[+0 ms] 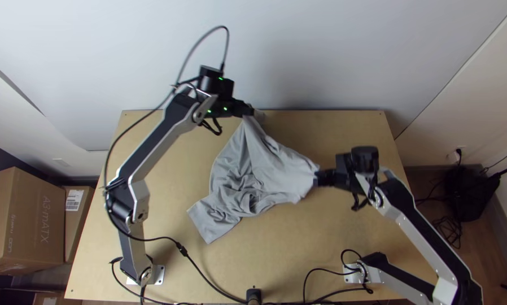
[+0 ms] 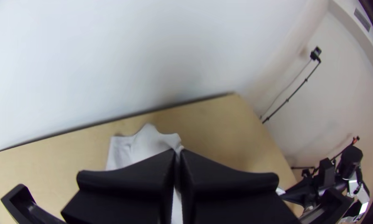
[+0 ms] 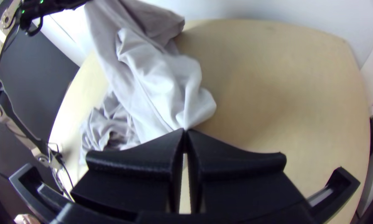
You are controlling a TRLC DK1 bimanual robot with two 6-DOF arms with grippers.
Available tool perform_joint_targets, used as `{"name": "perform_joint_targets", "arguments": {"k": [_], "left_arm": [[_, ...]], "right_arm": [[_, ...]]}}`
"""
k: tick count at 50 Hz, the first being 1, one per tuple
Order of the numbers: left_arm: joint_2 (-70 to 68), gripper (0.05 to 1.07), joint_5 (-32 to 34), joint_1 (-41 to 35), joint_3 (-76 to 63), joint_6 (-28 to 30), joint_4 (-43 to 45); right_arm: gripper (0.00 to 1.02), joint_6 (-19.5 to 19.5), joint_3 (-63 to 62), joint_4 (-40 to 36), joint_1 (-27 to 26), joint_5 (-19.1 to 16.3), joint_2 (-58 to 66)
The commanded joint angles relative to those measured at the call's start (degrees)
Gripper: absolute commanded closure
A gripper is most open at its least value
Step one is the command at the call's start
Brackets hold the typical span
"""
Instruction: Fold the t-shirt
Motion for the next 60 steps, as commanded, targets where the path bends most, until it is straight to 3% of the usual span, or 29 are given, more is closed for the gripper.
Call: {"name": "perform_joint_targets", "arguments": {"k": [1,13,20,26,32,38,48,60], "left_arm": [[-6.4,1.05,-1.3,3.1,0.3,-2.5,0.2],[-16.8,1.05,-4.5,9.0,0.8,-2.3,2.2],[-26.4,1.05,-6.5,11.5,-8.7,-2.1,2.3],[-35.6,1.05,-5.9,10.6,-30.5,-2.0,3.2],[-44.6,1.05,-4.2,6.6,-54.5,-1.3,9.7],[-48.6,1.05,-2.2,2.3,-68.5,-0.1,11.3],[-48.4,1.05,1.8,-3.4,-78.2,6.5,6.8],[-48.9,1.05,5.2,-8.3,-78.7,17.7,-5.0]], "right_arm": [[1.0,2.2,10.9,3.9,-2.7,1.3,6.9],[1.0,3.5,24.3,9.9,-4.5,1.2,10.9],[1.0,2.5,21.2,10.8,-0.1,0.0,4.6],[1.0,2.6,15.1,1.1,5.3,-3.3,1.8],[1.0,2.7,7.2,-5.8,10.3,-6.0,-1.1],[1.0,2.7,2.1,-11.5,14.2,-8.0,-2.7],[1.0,1.9,-0.6,-18.2,14.7,-10.4,-2.1],[1.0,-6.4,-1.0,-30.3,14.7,-12.3,-1.6]]}}
